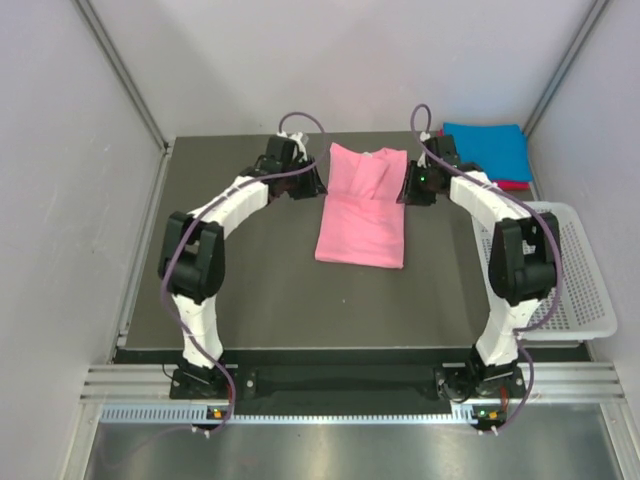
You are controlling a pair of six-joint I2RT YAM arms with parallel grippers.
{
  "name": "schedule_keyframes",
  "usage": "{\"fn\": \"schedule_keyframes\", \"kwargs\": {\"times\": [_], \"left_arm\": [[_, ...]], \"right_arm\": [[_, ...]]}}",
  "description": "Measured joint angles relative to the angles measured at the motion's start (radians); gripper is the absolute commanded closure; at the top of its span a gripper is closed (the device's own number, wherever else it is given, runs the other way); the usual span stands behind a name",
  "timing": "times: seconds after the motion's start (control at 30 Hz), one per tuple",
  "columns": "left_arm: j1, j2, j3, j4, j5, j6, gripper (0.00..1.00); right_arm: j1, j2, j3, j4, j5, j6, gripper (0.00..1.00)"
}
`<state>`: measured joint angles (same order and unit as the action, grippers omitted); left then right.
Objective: Fold and stack the t-shirts
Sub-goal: Fold the tshirt
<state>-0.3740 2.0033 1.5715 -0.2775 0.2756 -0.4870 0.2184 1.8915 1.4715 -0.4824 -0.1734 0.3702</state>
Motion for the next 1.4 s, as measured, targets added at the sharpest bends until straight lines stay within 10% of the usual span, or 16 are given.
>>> {"fn": "schedule_keyframes", "kwargs": {"times": [0.23,0.53,1.4], "left_arm": [[-0.018,-0.232,-0.261,0.065,0.113,-0.024,0.65],[-0.043,-0.132,-0.505,0.153,0.135,-0.105,0.72],[-0.085,-0.251,-0.49,0.09,0.126,-0.098,0.71]], "right_arm": [[0.01,-0.216,-0.23,-0.023,-0.083,0.008,0.71],[0.07,-0.228,-0.481,0.052,-0.102,0.019,0.77],[0.135,-0.305,-0.529,0.082,-0.064,0.034,0.78]]}}
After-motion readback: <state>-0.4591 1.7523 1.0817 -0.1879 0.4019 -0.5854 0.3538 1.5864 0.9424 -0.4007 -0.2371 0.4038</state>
